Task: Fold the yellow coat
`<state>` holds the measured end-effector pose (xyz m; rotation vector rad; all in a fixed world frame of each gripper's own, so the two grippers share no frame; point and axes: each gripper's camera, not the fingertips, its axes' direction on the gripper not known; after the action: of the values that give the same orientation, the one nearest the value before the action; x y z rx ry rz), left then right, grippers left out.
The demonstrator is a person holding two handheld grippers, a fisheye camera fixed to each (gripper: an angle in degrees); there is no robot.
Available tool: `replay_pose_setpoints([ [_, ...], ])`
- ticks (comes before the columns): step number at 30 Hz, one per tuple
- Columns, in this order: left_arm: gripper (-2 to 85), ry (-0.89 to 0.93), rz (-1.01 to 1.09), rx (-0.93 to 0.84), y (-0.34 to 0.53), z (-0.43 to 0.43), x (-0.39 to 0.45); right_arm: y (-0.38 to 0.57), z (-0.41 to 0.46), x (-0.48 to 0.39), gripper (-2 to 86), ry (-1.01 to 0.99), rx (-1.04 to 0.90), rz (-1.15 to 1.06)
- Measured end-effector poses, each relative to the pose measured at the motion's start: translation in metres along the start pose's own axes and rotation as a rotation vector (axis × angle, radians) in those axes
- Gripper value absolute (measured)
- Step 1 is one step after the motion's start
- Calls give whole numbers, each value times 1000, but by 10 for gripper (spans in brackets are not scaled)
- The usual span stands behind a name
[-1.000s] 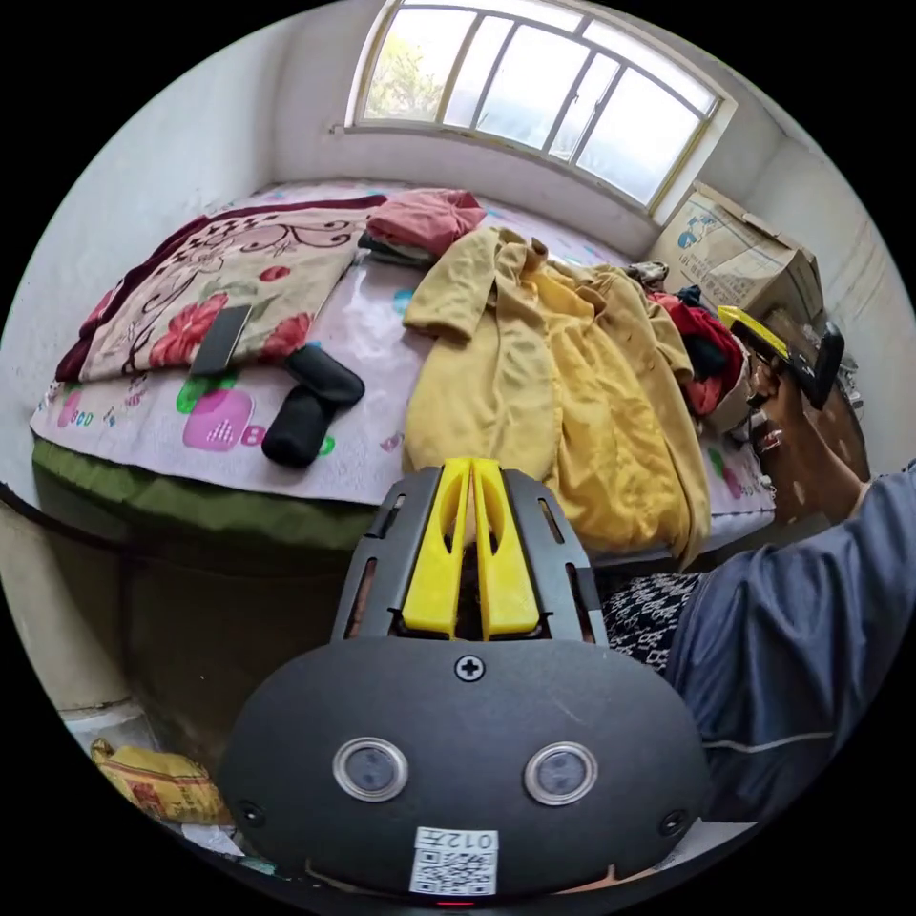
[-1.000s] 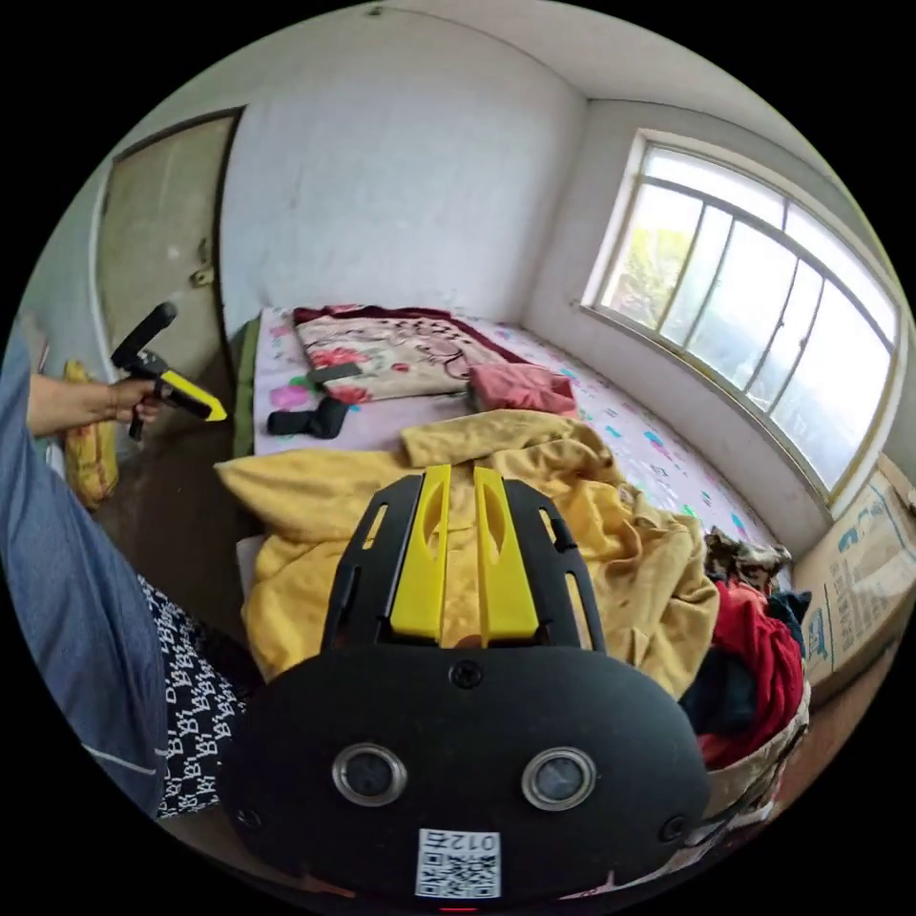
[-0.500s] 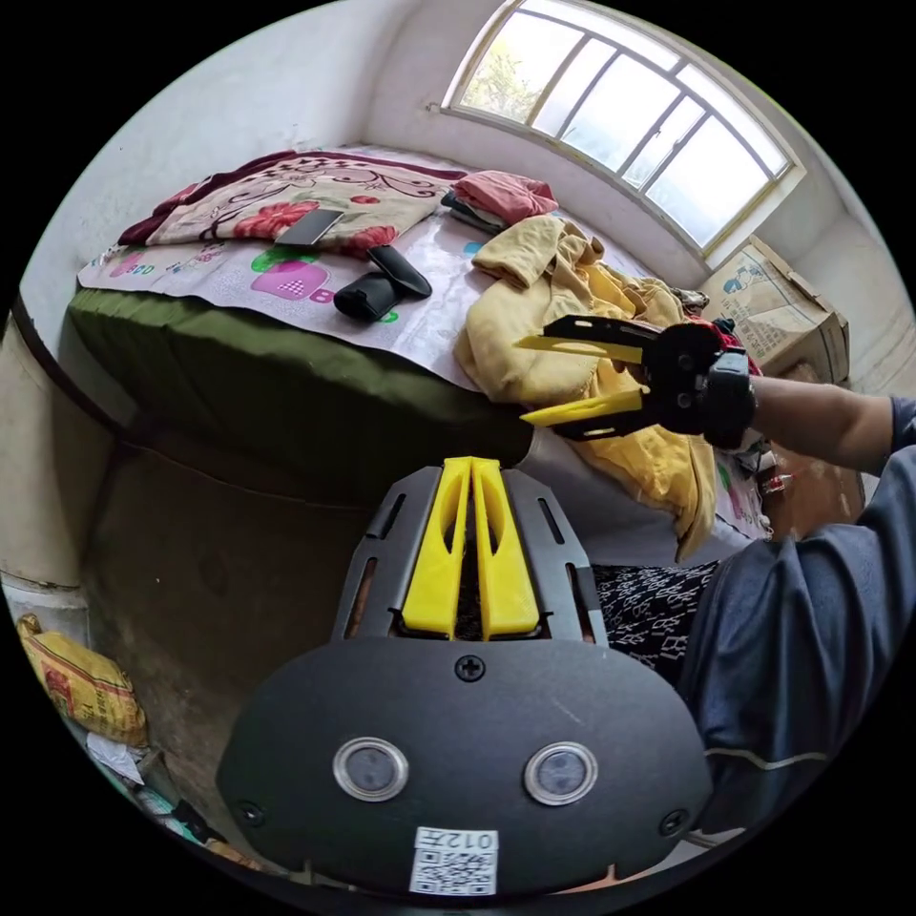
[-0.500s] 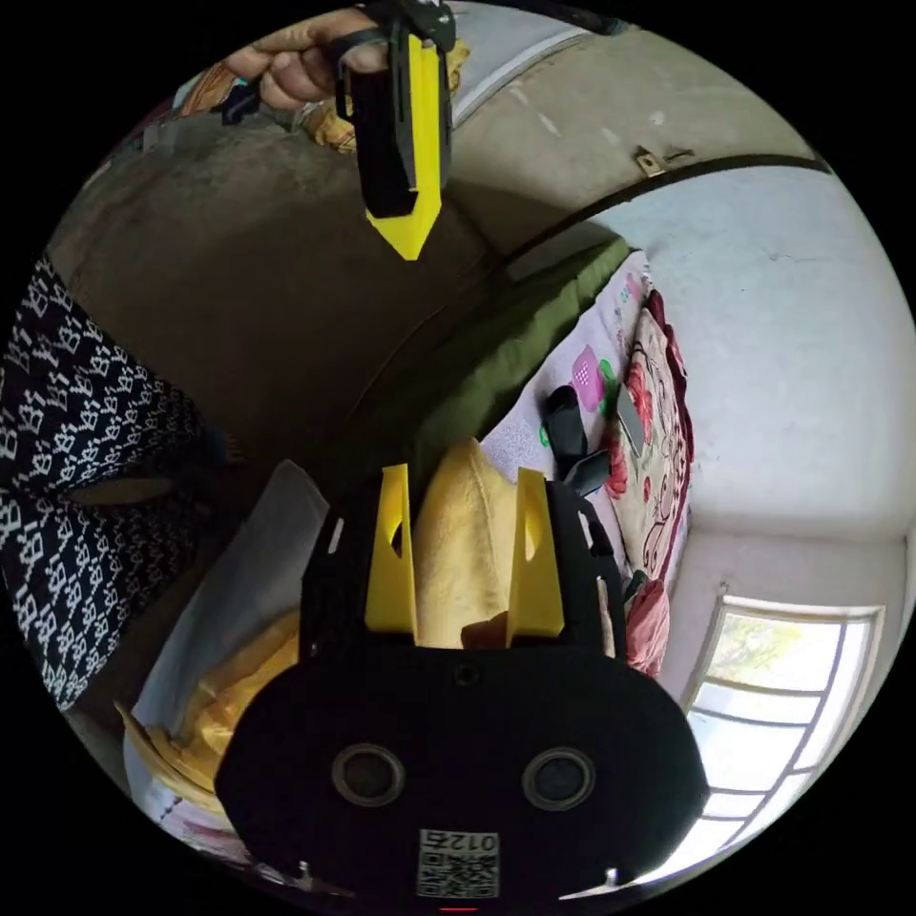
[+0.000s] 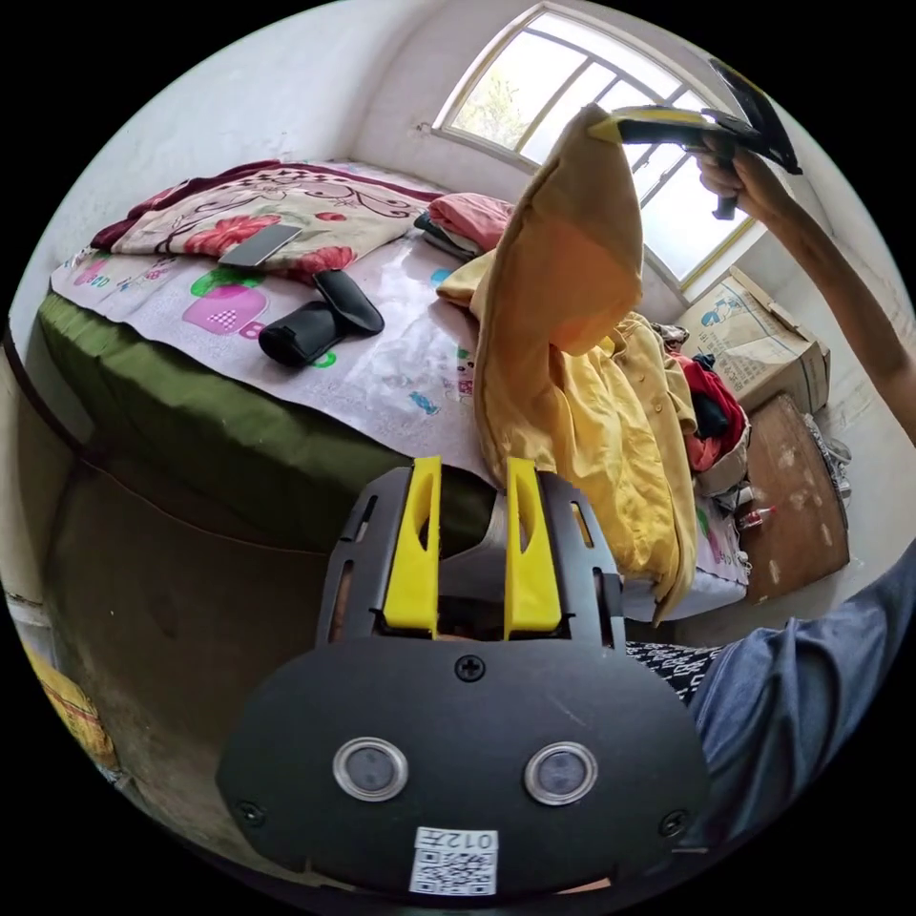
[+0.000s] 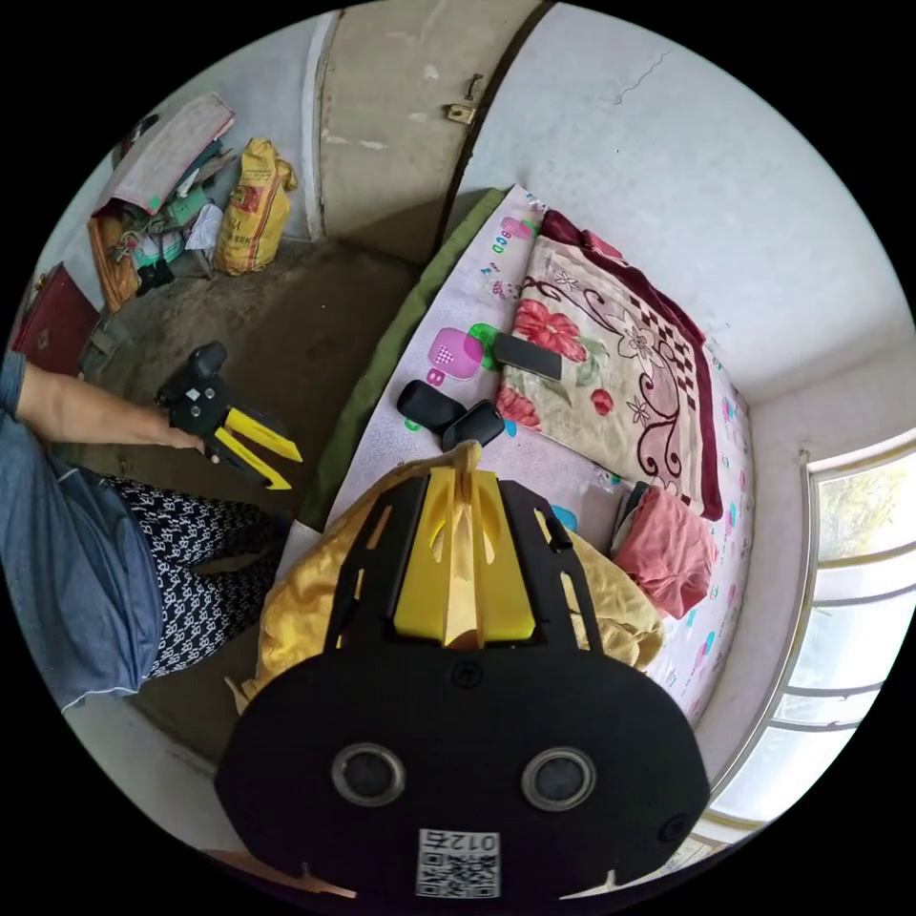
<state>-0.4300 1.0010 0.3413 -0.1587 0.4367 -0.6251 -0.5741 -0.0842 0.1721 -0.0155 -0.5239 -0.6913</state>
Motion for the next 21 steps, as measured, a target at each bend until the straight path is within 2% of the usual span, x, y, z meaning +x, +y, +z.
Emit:
replay_pose_setpoints([
  [10, 117, 54, 150, -17, -70, 11, 22, -1, -45, 5, 17, 28, -27, -32],
  [16, 41, -41, 217, -114, -93, 42, 25, 15, -62, 4, 17, 12, -9, -8],
  [19, 10, -44, 272, -106, -98, 38, 25, 35, -76, 2, 16, 37, -10, 11],
  [21, 3, -96, 218, -52, -98, 11, 16, 60, -95, -7, 16, 111, 0, 16],
])
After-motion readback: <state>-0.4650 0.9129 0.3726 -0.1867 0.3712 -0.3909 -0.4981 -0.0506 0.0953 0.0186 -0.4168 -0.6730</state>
